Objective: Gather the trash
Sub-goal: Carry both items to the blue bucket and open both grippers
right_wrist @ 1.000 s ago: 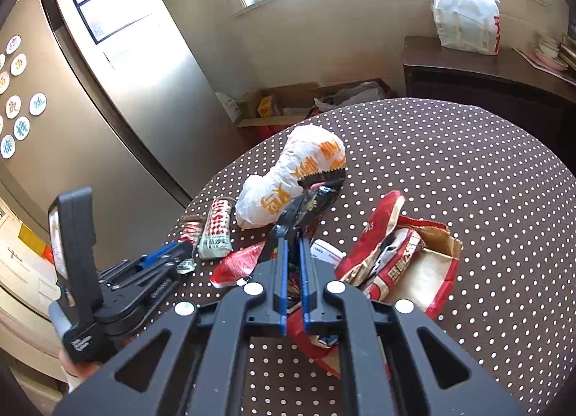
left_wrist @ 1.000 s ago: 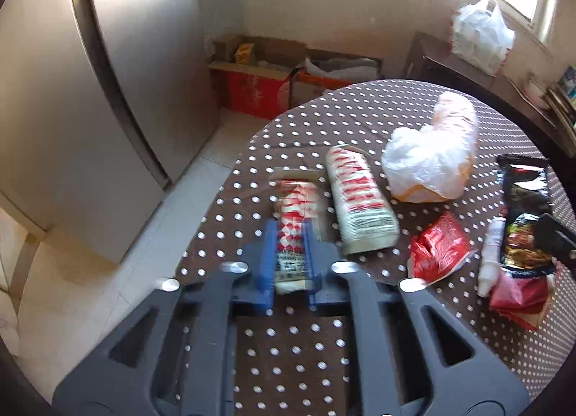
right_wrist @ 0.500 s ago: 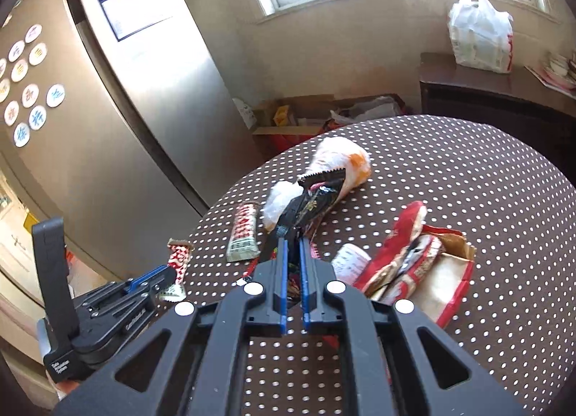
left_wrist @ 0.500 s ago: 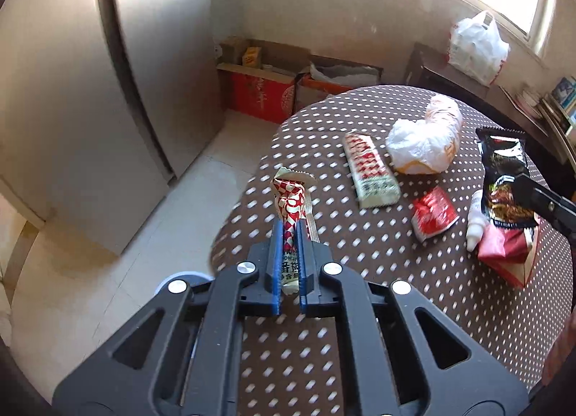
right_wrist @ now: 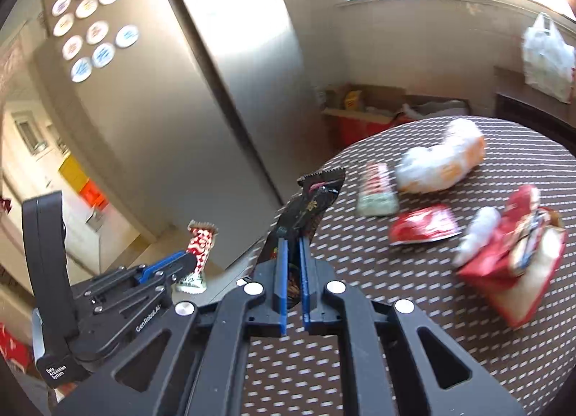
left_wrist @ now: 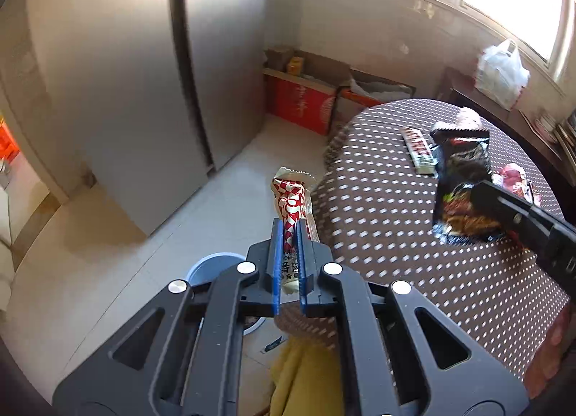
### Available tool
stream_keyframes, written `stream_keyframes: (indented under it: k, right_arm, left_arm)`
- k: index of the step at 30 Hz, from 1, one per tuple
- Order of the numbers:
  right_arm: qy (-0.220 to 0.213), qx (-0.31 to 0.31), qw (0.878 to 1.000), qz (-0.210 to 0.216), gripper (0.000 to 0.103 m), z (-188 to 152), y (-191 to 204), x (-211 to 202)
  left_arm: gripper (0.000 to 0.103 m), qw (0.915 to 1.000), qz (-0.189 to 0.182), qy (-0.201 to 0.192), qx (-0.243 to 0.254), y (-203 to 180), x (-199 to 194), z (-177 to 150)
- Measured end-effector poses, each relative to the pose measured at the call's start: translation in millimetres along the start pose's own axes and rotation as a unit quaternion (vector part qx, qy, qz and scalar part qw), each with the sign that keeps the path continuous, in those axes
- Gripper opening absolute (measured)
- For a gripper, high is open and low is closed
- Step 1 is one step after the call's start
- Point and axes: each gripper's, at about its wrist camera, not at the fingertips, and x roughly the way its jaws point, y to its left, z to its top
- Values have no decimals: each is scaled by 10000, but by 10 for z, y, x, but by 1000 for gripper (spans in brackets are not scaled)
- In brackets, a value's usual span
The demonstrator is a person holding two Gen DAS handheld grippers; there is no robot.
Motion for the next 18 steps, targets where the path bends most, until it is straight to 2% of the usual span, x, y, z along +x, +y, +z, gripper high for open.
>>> stream_keyframes:
  k: [8, 18]
  right_arm:
    - [305, -310, 9987, 256, 7, -143, 558, 245]
    - [630, -460, 9965, 289, 7, -252, 942, 606]
  left_arm:
    - [8, 9991, 189, 88, -358, 457, -61, -208]
    - [8, 9973, 262, 405, -554, 850, 229, -327]
